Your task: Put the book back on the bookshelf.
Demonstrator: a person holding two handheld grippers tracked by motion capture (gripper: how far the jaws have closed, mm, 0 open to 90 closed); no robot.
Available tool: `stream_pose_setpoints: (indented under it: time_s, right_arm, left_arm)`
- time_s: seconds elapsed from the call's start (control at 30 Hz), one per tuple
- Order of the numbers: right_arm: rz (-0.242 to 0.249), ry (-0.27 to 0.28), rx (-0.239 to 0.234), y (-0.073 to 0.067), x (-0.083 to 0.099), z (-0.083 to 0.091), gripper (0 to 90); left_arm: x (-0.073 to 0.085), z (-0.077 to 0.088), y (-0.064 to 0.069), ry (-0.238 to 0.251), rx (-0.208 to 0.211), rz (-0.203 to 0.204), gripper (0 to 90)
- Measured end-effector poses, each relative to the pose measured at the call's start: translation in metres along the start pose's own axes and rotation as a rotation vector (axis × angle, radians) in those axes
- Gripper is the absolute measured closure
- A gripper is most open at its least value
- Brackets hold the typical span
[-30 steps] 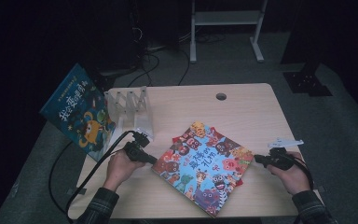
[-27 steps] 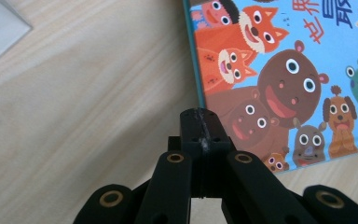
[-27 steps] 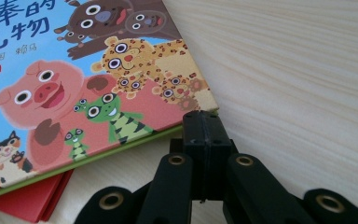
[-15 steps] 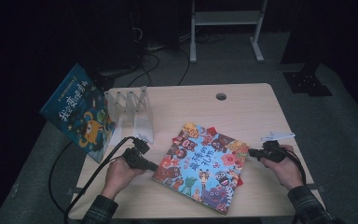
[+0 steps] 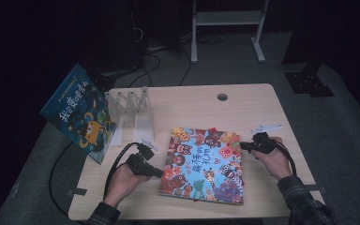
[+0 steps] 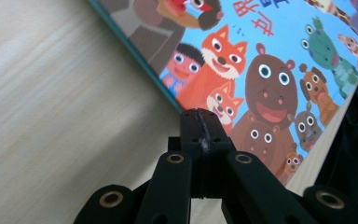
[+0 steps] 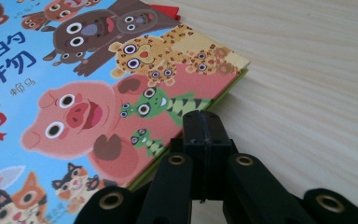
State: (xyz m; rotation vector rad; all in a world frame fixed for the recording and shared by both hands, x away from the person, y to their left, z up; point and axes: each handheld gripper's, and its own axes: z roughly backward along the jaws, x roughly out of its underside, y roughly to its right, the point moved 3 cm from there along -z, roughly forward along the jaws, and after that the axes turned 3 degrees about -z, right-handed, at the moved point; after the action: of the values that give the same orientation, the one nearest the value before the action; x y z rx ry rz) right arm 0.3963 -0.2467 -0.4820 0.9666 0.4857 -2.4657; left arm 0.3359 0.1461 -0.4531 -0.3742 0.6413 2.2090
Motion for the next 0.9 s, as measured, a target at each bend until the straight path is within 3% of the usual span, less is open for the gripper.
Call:
stream_pose_setpoints:
  time_s: [0.2,0.37,0.4,0.43,0.47,0.5,0.53,0.57,0.6,0.67,0.73,0.9]
  right_arm:
    - [0.004,0.001,-0.010,-0.004,-0.008,-0.010,89.4]
    - [0.007,0.009,-0.009,-0.005,-0.010,-0.012,88.6]
    - [0.000,0.021,-0.007,-0.006,-0.010,-0.010,82.6]
    - [0.000,0.021,-0.007,-0.006,-0.010,-0.010,82.6]
    - [-0.007,0.035,-0.004,-0.005,-0.011,-0.006,75.1]
    - [-0.007,0.035,-0.004,-0.005,-0.011,-0.006,75.1]
    - [-0.022,0.046,-0.016,-0.004,-0.011,-0.003,65.9]
    - [-0.022,0.046,-0.016,-0.004,-0.011,-0.003,65.9]
    - [-0.037,0.060,-0.041,-0.003,-0.011,0.001,59.3]
    - [-0.030,0.067,-0.050,-0.003,-0.010,0.002,55.3]
    - [-0.018,0.077,-0.074,-0.008,-0.009,0.005,45.7]
    - [0.012,0.081,-0.092,-0.015,-0.006,0.005,37.5]
  left_arm:
    - [-0.001,-0.002,0.006,0.004,0.018,-0.009,90.0]
    - [0.000,-0.002,0.005,0.000,0.004,-0.012,89.7]
    - [0.000,-0.001,0.004,0.004,-0.001,-0.010,86.9]
    - [0.000,0.000,0.003,0.009,-0.009,-0.010,86.9]
    - [0.000,0.001,0.001,0.026,-0.027,-0.003,79.9]
    - [0.000,0.001,0.001,0.026,-0.027,-0.003,76.5]
    - [-0.001,0.002,-0.001,0.044,-0.046,0.006,71.1]
    - [-0.001,0.002,-0.001,0.044,-0.046,0.006,67.2]
    - [-0.001,0.002,-0.002,0.055,-0.047,0.014,63.1]
    - [-0.001,0.002,-0.004,0.076,-0.046,0.020,59.0]
    - [-0.003,0.001,-0.006,0.104,-0.053,0.034,45.9]
    - [-0.006,-0.001,-0.008,0.145,-0.065,0.036,32.6]
